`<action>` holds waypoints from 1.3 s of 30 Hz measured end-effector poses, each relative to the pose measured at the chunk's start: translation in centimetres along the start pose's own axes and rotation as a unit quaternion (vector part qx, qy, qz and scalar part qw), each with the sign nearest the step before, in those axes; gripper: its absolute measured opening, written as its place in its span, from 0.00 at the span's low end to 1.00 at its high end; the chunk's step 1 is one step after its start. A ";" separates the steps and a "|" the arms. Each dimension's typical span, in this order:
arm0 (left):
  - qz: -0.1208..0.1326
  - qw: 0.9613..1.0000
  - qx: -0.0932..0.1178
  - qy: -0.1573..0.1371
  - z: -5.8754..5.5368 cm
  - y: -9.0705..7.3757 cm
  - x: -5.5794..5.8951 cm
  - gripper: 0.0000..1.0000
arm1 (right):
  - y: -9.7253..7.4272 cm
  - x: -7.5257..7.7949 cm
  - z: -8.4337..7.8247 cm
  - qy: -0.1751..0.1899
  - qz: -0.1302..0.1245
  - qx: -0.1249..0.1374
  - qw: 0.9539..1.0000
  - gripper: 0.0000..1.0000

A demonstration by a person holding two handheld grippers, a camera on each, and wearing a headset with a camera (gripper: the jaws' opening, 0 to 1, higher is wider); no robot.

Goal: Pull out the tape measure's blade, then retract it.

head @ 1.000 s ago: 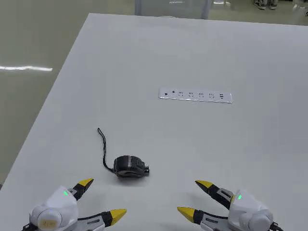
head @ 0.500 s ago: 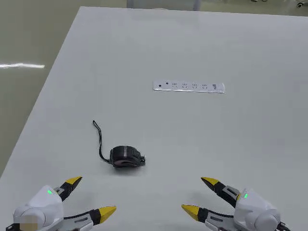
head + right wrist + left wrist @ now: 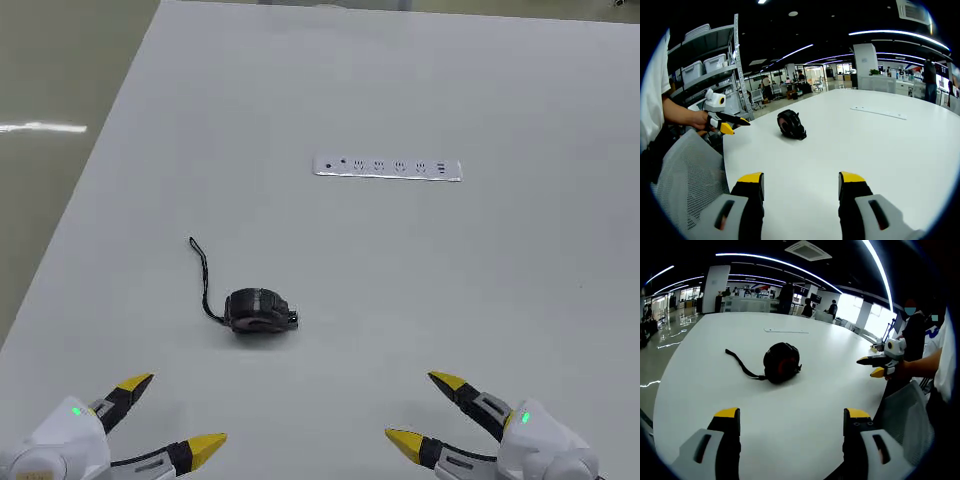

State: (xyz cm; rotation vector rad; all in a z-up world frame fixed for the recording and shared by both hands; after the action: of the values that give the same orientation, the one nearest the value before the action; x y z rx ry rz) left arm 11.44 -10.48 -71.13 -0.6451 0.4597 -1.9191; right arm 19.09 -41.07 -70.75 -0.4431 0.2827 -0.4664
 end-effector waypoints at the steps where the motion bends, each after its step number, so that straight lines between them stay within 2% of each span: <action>1: 0.000 1.000 0.000 0.001 -0.1 -0.1 0.1 0.84 | -0.1 -0.1 -0.1 -0.001 -0.001 -0.001 1.000 0.60; 17: 0.008 1.000 -0.002 0.003 -1.0 -2.0 -0.2 0.85 | -1.6 -0.6 -0.5 0.002 -0.008 0.002 1.000 0.61; 39: 0.008 1.000 -0.003 0.005 -1.1 -2.3 -0.2 0.86 | -2.3 -0.4 -0.6 0.005 -0.013 0.003 1.000 0.61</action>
State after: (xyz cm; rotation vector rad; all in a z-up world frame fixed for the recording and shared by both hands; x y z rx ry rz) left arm 9.19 -9.27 -70.77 -0.6336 0.4755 -1.9083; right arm 17.69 -42.88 -70.10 -0.4393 0.2861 -0.4959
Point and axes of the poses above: the centre of the closed fingertips' face, and the gripper's own axes: y roughly forward along the fingers, x roughly to its right, z roughly out of its top, the point moved 3 cm from there along -y, roughly backward along the fingers, and after that the axes turned 4 degrees about -x, right-handed, at the moved point
